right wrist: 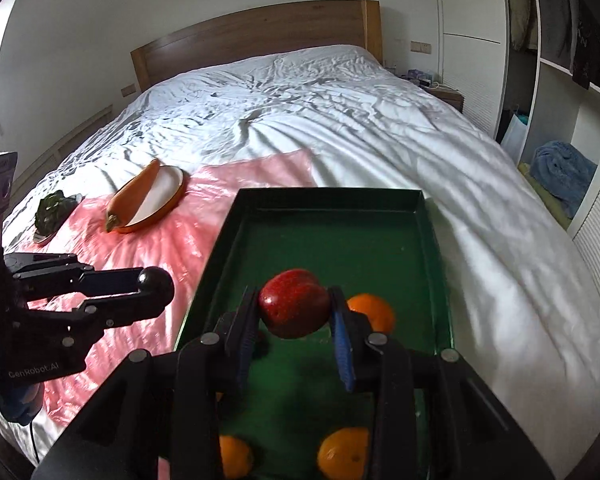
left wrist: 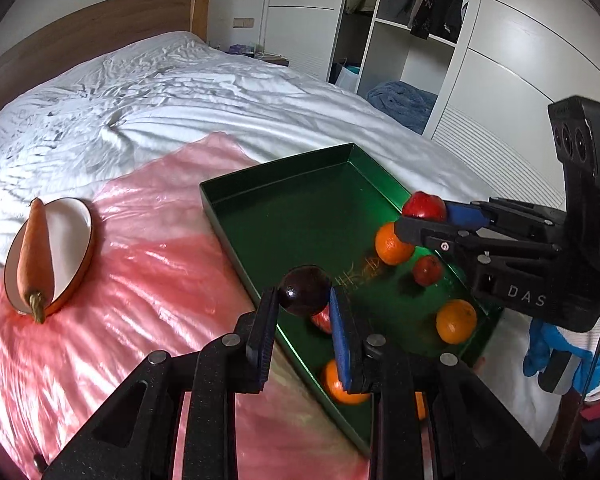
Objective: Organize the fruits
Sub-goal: 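Lower into the tray and open the left gripper while the right gripper releases the apple, then withdraw both grippers from the green tray, then move both grippers toward the last red apple and dark plum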
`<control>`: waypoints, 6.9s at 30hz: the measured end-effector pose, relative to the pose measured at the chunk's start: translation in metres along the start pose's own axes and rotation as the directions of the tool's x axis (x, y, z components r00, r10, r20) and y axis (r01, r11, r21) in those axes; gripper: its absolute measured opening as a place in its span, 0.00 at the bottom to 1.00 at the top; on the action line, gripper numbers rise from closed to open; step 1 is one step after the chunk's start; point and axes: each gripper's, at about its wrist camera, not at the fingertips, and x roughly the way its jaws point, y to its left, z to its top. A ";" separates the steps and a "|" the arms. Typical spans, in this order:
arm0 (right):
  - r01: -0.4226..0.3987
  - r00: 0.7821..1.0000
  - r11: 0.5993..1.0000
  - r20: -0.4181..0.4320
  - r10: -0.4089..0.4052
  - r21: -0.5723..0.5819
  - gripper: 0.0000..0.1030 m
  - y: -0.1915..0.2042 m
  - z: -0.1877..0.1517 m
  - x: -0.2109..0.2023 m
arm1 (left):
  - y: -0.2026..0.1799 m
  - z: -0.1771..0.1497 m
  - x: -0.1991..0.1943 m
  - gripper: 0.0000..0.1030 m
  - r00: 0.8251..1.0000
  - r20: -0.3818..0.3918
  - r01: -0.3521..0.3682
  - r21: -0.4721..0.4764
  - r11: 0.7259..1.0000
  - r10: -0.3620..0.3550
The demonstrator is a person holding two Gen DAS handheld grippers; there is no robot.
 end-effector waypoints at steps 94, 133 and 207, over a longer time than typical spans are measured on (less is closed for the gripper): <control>0.203 0.979 0.970 -0.045 -0.198 0.137 1.00 0.088 -0.105 -0.108 | -0.022 -0.149 -0.165 0.56 0.947 0.048 -0.315 -0.081 0.946 0.319; 0.131 0.991 0.985 -0.051 -0.126 0.115 1.00 0.185 -0.165 -0.123 | 0.039 -0.234 -0.220 0.57 0.932 0.075 -0.334 -0.195 0.922 0.354; -0.420 0.905 0.830 -0.233 0.355 -0.367 1.00 0.381 -0.064 0.061 | 0.278 -0.240 -0.190 0.54 0.928 -0.024 -0.354 -0.365 0.861 0.372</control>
